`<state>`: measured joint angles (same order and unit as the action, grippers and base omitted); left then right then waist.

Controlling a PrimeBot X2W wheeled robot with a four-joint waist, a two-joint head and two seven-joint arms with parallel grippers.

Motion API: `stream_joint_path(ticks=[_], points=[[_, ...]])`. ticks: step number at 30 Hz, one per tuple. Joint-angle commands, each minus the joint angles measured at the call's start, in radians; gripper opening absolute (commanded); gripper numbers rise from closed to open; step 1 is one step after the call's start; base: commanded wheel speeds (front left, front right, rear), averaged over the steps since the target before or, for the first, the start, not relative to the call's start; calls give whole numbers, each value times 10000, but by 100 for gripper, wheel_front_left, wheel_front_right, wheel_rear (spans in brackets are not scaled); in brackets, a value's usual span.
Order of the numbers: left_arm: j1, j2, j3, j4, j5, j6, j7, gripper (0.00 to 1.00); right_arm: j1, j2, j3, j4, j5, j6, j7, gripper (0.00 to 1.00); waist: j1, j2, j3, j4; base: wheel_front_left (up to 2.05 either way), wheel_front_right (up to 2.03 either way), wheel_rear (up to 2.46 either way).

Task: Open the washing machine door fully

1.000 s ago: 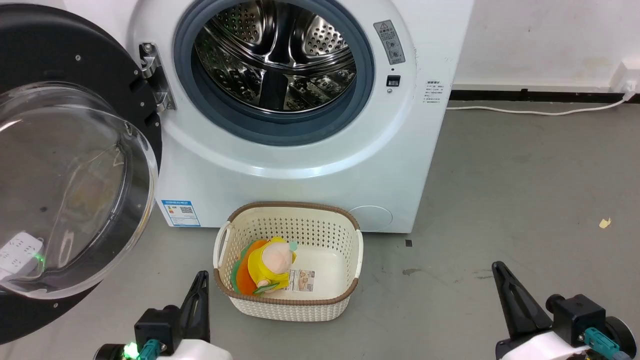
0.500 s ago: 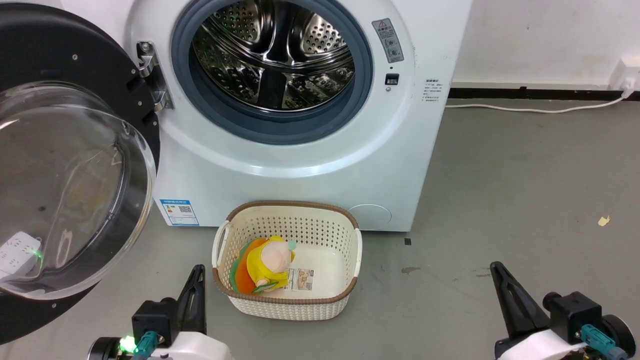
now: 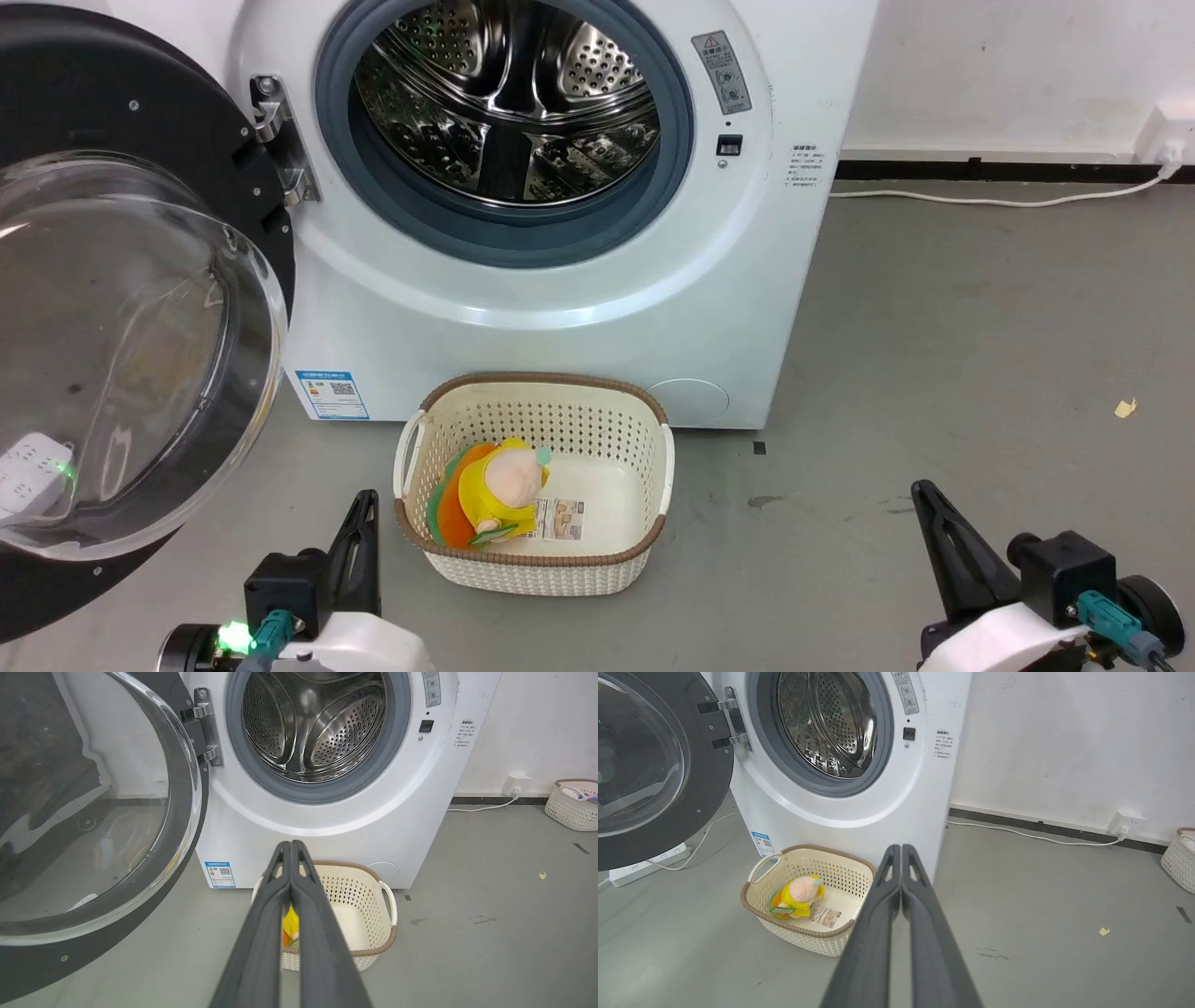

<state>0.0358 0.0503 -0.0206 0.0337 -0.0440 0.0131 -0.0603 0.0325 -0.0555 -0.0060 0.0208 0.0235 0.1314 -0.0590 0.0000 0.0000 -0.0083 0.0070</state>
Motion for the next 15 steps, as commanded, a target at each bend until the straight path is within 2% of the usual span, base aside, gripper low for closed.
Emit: stream_joint_path(ticks=[1,15], points=[[-176,4,27,-75,100,-65,62,0,-131,42,15,-75,-67,-6,47,0,0,0,4,-3,0,0,0],[-286,1,136,-233,306,-105,390,0,-248,49,42,-156,-169,-7,376,0,0,0,52,-43,0,0,0]])
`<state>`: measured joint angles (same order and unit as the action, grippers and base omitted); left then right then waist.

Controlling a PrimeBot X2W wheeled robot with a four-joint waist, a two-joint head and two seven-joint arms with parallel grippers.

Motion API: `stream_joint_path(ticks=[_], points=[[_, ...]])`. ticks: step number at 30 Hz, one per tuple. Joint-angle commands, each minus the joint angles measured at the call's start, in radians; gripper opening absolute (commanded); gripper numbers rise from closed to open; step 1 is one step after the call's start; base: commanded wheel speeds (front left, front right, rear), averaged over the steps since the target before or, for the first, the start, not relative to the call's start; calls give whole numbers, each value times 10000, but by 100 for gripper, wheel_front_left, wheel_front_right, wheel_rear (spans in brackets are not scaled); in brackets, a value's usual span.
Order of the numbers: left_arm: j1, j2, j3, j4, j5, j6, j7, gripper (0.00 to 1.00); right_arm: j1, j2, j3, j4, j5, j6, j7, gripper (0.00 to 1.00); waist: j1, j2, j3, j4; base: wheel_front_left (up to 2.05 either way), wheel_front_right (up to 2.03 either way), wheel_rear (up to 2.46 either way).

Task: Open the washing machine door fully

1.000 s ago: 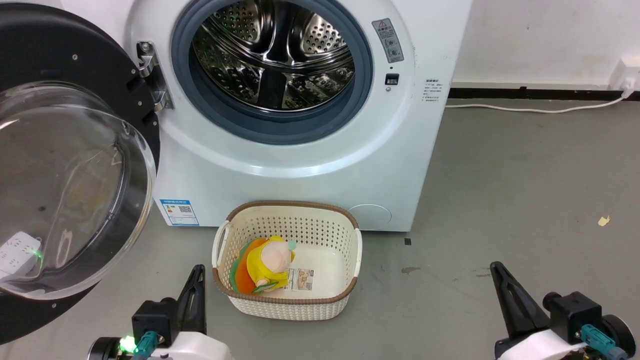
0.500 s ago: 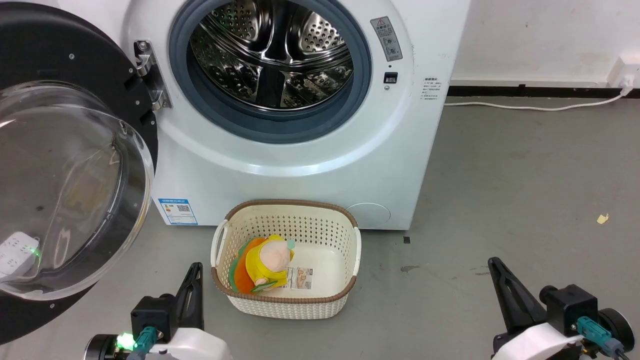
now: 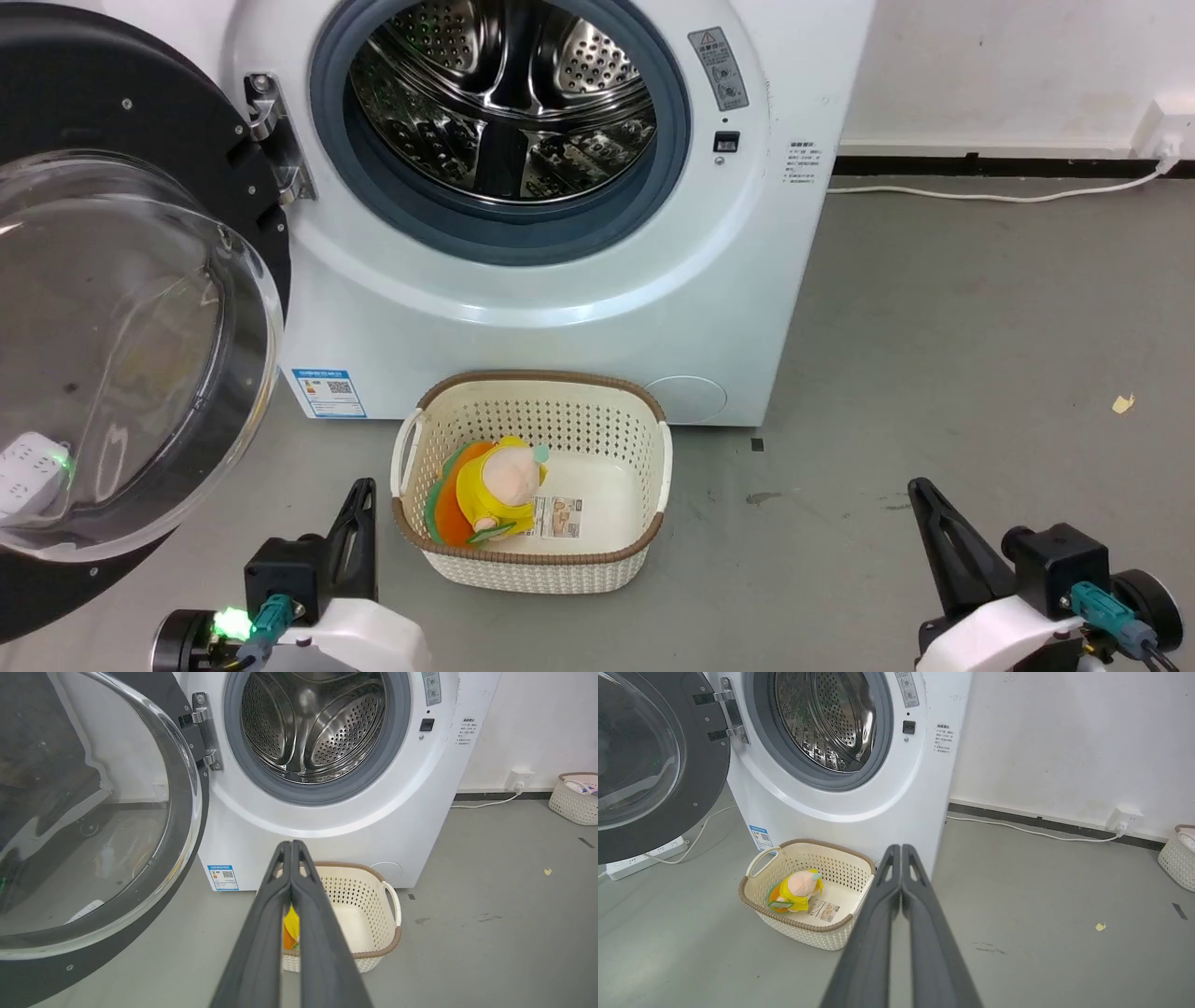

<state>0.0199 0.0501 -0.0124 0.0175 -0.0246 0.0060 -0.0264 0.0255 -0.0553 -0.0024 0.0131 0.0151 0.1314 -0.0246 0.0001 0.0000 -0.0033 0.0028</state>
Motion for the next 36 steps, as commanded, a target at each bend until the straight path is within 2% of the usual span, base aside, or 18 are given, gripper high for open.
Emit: stream_joint_path(ticks=[1,36], points=[[-134,3,60,-82,125,-37,71,0,-186,47,8,-84,-91,-7,53,0,0,0,5,-4,0,0,0],[-199,1,124,-175,246,-60,264,0,-255,51,24,-131,-151,-7,246,0,-1,0,33,-28,0,0,0]])
